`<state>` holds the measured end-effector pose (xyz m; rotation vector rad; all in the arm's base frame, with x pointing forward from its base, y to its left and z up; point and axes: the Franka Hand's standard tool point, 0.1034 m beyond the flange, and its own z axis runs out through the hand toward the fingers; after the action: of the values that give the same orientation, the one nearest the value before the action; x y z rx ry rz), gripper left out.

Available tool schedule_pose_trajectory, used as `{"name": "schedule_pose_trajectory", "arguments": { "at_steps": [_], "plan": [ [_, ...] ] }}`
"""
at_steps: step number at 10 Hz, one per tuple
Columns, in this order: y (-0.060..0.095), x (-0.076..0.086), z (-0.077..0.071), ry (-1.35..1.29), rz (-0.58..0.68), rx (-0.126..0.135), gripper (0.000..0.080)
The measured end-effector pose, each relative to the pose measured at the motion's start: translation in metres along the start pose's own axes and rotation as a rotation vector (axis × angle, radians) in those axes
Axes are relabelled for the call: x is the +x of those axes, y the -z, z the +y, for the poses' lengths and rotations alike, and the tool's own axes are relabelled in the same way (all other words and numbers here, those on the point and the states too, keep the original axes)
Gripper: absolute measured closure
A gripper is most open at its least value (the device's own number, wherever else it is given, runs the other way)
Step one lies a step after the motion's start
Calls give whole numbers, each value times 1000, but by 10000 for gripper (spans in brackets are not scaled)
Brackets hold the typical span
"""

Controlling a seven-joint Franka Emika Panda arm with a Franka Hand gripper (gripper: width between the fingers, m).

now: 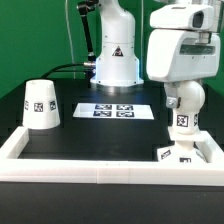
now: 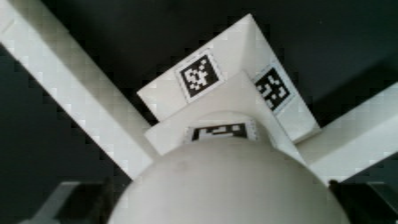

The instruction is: Assemble lamp

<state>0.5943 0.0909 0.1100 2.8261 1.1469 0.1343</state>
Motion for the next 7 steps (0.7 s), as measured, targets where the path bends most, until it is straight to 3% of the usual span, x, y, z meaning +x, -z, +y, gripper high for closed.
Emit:
{"name": "schedule_pose_trajectory", "arguments": {
  "at_steps": [7],
  "plan": [
    [0,3,-3,-416,15,9,220]
  ]
}}
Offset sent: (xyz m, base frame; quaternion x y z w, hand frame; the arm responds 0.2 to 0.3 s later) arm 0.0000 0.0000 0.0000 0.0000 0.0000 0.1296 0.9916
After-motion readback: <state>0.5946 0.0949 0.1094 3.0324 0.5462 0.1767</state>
